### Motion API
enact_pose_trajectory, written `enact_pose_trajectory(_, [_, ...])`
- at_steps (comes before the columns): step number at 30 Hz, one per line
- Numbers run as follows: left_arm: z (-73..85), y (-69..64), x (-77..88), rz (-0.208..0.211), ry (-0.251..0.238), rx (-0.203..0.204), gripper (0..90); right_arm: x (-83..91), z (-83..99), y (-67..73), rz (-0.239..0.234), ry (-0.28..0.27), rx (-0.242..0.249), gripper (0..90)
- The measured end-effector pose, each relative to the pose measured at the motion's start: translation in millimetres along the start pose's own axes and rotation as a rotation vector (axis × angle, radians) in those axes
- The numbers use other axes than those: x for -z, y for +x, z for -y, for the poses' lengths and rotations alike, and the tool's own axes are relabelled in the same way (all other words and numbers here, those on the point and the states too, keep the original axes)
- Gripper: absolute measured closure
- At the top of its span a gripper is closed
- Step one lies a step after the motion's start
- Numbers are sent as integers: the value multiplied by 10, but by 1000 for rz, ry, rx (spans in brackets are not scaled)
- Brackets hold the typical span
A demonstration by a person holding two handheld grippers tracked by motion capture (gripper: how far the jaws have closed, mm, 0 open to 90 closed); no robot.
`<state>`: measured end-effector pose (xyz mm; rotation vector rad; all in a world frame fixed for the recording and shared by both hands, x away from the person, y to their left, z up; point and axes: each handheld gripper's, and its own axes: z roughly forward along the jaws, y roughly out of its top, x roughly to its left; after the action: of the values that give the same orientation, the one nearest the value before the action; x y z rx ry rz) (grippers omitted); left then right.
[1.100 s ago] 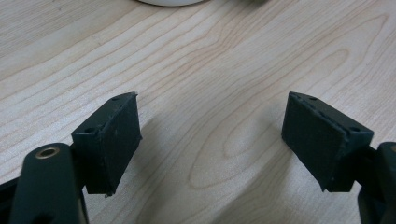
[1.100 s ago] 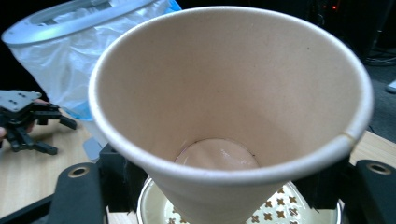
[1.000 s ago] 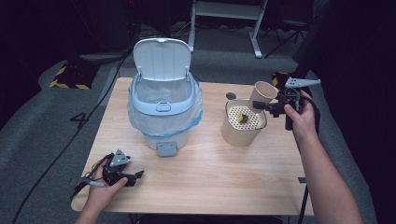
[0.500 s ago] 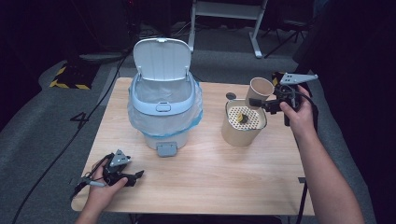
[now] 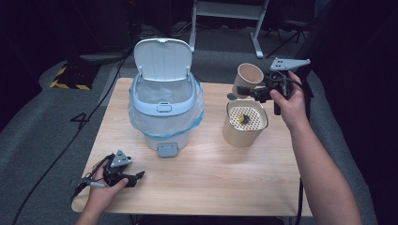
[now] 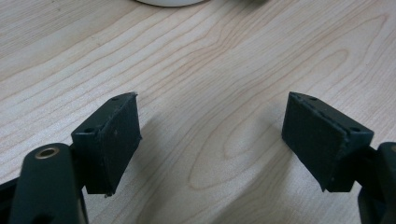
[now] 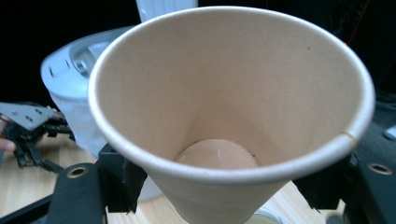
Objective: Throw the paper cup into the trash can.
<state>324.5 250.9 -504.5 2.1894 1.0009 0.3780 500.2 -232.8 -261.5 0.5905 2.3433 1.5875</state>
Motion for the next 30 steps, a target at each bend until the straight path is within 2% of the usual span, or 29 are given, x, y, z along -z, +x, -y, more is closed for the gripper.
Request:
enact_pose_trajectory(3, [-1, 1, -1, 2, 0, 1, 197, -64, -86, 38, -12, -3, 8, 290])
enact_pose_trajectory(4, [-4, 5, -3, 5, -1, -4, 197, -136, -184, 81, -27, -5, 19, 289])
enact_pose_trajectory(8, [-8, 15, -10, 15, -3, -6, 196, -235, -301, 110, -42, 16, 52, 289])
enact_pose_trajectory(12, [-25, 44, -23, 27, -1, -25, 195, -320, -419, 136, -65, -7, 51, 289])
enact_pose_trajectory(17, [-43, 50, -41, 29, -1, -20, 195, -424, -532, 198, -78, -17, 61, 288])
enact_pose_trajectory(20, [-53, 52, -50, 26, -1, -22, 195, -579, -659, 287, -99, -17, 76, 288])
enact_pose_trajectory(23, [-53, 52, -51, 27, 0, -24, 195, -663, -731, 325, -92, -4, 89, 287])
enact_pose_trajectory(30, [-53, 52, -51, 30, 1, -20, 195, -883, -864, 419, -101, -22, 83, 287])
